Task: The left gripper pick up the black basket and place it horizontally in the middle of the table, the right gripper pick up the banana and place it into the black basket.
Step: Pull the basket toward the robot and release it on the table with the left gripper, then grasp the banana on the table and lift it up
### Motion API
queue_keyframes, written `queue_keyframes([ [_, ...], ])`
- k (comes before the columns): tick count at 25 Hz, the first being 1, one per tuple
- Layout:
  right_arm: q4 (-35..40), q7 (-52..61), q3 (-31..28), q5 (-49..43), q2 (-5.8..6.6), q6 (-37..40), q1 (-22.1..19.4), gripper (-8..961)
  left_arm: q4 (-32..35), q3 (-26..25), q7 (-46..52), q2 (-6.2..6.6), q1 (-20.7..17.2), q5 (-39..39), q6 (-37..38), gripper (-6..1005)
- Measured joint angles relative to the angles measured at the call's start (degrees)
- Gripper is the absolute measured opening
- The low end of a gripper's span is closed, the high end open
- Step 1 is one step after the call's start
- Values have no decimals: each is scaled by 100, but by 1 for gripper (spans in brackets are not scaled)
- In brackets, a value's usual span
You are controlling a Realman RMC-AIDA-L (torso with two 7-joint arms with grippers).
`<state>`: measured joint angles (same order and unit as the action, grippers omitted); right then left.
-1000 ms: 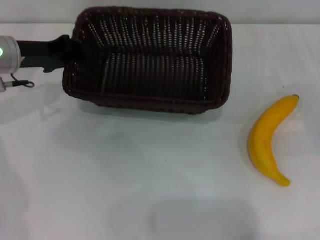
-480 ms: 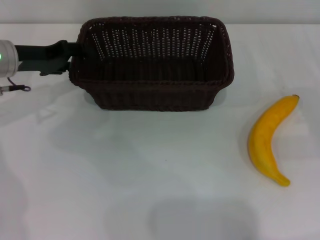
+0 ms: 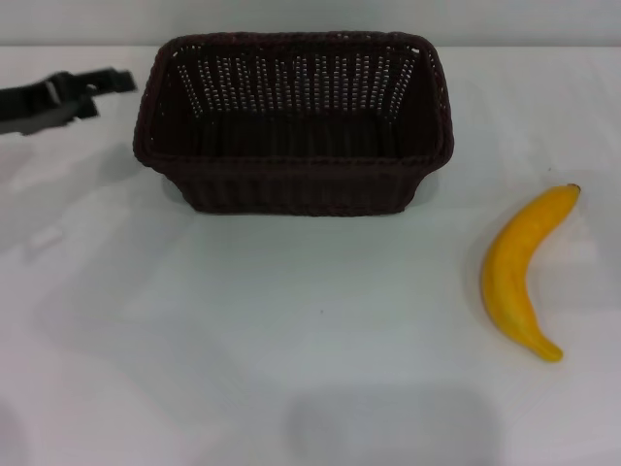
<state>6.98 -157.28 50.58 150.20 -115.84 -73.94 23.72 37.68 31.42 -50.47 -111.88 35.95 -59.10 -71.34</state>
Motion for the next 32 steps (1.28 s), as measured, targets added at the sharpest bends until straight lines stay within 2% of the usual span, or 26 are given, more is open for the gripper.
queue_keyframes([
  [5,5,1153,148,-45,26,-14,-70,858,269,-21,-1540,-19,-770,-1723,-309,880],
  [7,71,1835,380,-52,57,-12,-149,858,250,-39,-2263,-78,-1041,-2367,-296,879],
  [9,277,2716,738,-57,97,10,-295,858,125,-157,-3236,-214,-1329,-3095,-162,878],
  [11,602,3609,1048,-149,180,40,-482,858,-86,-435,-4265,-377,-1539,-3675,-55,878],
  [13,1035,4627,1297,-450,323,67,-686,858,-369,-820,-5181,-528,-1684,-4200,-21,877],
  [14,1362,5290,1401,-796,434,84,-797,858,-538,-1023,-5565,-583,-1726,-4441,-17,877],
  [16,1990,6396,1480,-1617,600,122,-933,857,-884,-1354,-6222,-637,-1772,-4820,-17,876],
  [18,2600,7278,1478,-2447,665,173,-1025,857,-1221,-1561,-6801,-651,-1784,-5122,-14,875],
  [20,3295,8058,1456,-3187,652,303,-1099,857,-1592,-1703,-7419,-646,-1790,-5393,8,874],
  [21,3734,8530,1450,-3646,615,432,-1135,857,-1592,-1703,-7419,-646,-1790,-5393,8,874],
  [22,4183,8977,1441,-4130,568,609,-1168,857,-1956,-1812,-8172,-644,-1754,-5714,57,874],
  [25,5806,10574,1436,-5927,336,1046,-1219,857,-2129,-1853,-8680,-672,-1734,-5951,71,872],
  [26,6457,11220,1442,-6707,230,1109,-1209,857,-2284,-1862,-9135,-703,-1723,-6166,60,872],
  [28,7464,12371,1604,-7988,124,1081,-1180,857,-2421,-1848,-9368,-710,-1691,-6284,50,872],
  [32,9076,14502,2290,-10036,100,605,-982,857,-2502,-1850,-9396,-694,-1644,-6305,80,873],
])
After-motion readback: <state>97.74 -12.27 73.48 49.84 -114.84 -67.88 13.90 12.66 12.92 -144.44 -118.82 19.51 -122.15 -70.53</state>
